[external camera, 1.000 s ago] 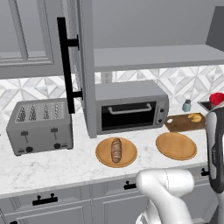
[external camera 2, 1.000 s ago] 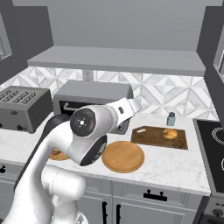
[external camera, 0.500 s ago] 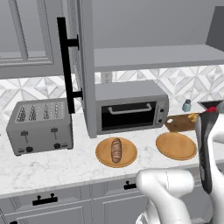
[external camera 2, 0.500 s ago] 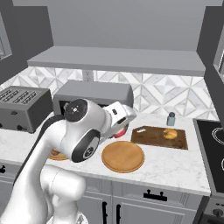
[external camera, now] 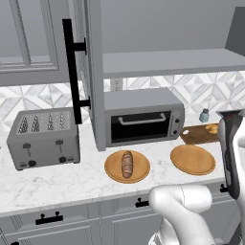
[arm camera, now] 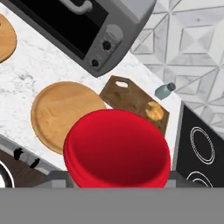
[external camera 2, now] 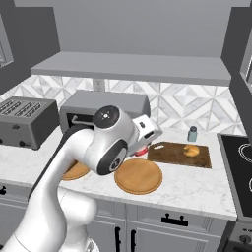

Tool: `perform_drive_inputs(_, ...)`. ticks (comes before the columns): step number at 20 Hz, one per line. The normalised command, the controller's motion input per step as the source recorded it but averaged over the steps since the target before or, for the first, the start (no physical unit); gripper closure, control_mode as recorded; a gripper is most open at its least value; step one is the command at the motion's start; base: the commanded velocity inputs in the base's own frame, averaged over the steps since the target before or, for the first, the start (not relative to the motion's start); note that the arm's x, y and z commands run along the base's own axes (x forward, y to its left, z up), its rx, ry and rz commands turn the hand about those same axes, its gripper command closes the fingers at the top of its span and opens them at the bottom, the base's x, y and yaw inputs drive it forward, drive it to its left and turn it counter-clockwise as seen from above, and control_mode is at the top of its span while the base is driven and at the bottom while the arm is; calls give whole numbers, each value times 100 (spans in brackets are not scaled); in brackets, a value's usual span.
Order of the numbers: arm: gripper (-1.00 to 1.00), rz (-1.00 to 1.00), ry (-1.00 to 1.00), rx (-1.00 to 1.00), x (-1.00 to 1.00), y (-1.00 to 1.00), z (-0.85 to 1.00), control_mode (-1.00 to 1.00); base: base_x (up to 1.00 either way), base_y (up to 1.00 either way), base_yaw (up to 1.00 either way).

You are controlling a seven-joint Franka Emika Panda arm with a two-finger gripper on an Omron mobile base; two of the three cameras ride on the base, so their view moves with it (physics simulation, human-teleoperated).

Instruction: From the different types of pastries on the counter, select a croissant and place it on the cutting board. Then retrieve a jar of jam from the cabinet and place it alongside the croissant on the cutting board.

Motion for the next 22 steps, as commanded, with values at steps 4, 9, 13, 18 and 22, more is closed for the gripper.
perform_drive_inputs(4,100,0,-5,5,52,0,-31,-100,0,0,0)
perform_drive_inputs(9,100,-3,-4,1,72,0,-29,-100,0,0,0)
perform_drive_inputs(13,100,-8,-1,0,77,-3,-34,-100,0,0,0)
perform_drive_inputs(18,100,-10,0,8,59,-35,-42,-100,0,0,0)
perform_drive_inputs(22,100,-5,0,17,49,-60,-46,-100,0,0,0)
